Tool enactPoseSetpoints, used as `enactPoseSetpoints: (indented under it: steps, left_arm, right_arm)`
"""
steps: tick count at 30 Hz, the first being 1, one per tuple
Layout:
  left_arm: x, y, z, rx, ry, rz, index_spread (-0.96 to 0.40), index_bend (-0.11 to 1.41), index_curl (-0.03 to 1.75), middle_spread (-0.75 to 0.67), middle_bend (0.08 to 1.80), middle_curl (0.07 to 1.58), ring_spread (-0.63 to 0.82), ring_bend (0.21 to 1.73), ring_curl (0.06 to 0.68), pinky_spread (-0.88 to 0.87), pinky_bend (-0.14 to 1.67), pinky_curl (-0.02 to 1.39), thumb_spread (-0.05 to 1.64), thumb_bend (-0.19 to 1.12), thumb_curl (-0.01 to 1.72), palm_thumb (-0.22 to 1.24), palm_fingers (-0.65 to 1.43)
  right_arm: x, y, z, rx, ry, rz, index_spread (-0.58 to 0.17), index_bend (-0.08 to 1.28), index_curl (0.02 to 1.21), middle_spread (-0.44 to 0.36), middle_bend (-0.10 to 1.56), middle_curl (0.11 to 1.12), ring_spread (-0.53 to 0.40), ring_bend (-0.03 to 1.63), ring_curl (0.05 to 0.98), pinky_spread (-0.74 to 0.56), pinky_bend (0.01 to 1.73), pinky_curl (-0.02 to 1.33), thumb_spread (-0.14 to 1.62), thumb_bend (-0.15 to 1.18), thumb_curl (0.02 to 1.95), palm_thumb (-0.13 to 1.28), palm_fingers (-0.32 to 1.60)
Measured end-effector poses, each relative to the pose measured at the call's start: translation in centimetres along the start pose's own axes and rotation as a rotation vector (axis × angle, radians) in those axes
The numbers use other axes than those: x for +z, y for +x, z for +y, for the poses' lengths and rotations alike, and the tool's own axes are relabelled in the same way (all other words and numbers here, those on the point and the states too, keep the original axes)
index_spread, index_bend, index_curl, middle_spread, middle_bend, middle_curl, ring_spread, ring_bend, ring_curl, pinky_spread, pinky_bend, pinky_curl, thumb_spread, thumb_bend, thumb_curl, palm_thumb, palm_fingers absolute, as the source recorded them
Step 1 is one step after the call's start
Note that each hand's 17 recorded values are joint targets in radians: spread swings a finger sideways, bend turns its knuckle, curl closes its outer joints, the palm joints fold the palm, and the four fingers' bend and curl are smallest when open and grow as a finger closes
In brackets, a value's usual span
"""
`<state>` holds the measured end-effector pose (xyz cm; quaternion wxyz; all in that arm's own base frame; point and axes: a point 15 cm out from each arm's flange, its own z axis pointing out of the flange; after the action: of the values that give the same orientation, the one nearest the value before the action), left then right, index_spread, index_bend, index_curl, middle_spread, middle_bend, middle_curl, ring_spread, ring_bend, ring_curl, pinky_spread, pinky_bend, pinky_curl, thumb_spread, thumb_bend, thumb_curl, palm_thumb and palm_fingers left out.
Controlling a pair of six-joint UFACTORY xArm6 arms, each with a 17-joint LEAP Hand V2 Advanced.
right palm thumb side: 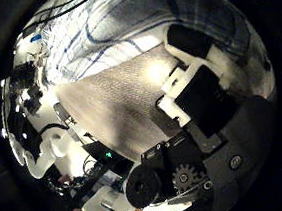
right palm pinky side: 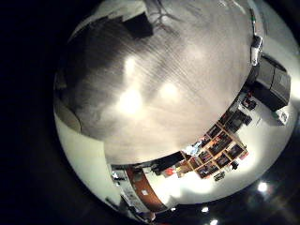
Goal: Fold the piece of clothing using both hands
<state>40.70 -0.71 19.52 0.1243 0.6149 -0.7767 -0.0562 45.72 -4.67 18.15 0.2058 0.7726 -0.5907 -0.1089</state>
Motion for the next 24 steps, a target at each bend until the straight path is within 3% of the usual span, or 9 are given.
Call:
enactPoseSetpoints:
  steps: [6,14,18,24]
  left_arm:
    - [0.0,0.3,0.6,0.002,0.002,0.0,-0.01,0.19,0.41,0.21,0.18,0.32,0.35,0.6,0.227,0.43,0.25,0.36,1.18,-0.02,0.32,0.37,0.15]
    - [1.0,1.9,0.7,0.021,-0.002,0.015,-0.01,0.19,0.41,0.22,0.18,0.31,0.37,0.6,0.226,0.43,0.25,0.36,1.18,-0.02,0.32,0.36,0.15]
    - [2.7,1.9,0.3,0.014,-0.001,0.016,-0.01,0.19,0.4,0.22,0.18,0.31,0.37,0.59,0.227,0.43,0.25,0.35,1.18,-0.02,0.32,0.36,0.15]
    - [2.8,1.8,0.4,0.011,-0.003,0.018,-0.01,0.19,0.4,0.22,0.18,0.31,0.37,0.59,0.228,0.43,0.25,0.35,1.19,-0.02,0.32,0.36,0.15]
  right_arm:
    - [-0.4,3.1,2.4,0.061,0.026,-0.023,-0.339,1.05,0.86,-0.2,1.2,0.86,-0.242,1.32,0.678,-0.24,1.35,0.66,1.18,0.05,0.55,1.03,1.08]
    - [-1.6,6.5,4.6,0.106,0.071,-0.047,-0.308,1.07,0.91,-0.179,1.23,0.88,-0.235,1.35,0.719,-0.2,1.36,0.72,1.18,0.02,0.61,1.05,1.05]
    - [-2.8,6.3,5.0,0.103,0.103,-0.052,-0.299,1.07,0.92,-0.173,1.24,0.89,-0.233,1.35,0.731,-0.2,1.35,0.75,1.19,0.01,0.63,1.05,1.05]
    - [-6.2,4.0,5.1,0.074,0.186,-0.066,-0.292,1.06,0.94,-0.167,1.24,0.89,-0.233,1.34,0.746,-0.19,1.33,0.78,1.19,-0.01,0.65,1.05,1.04]
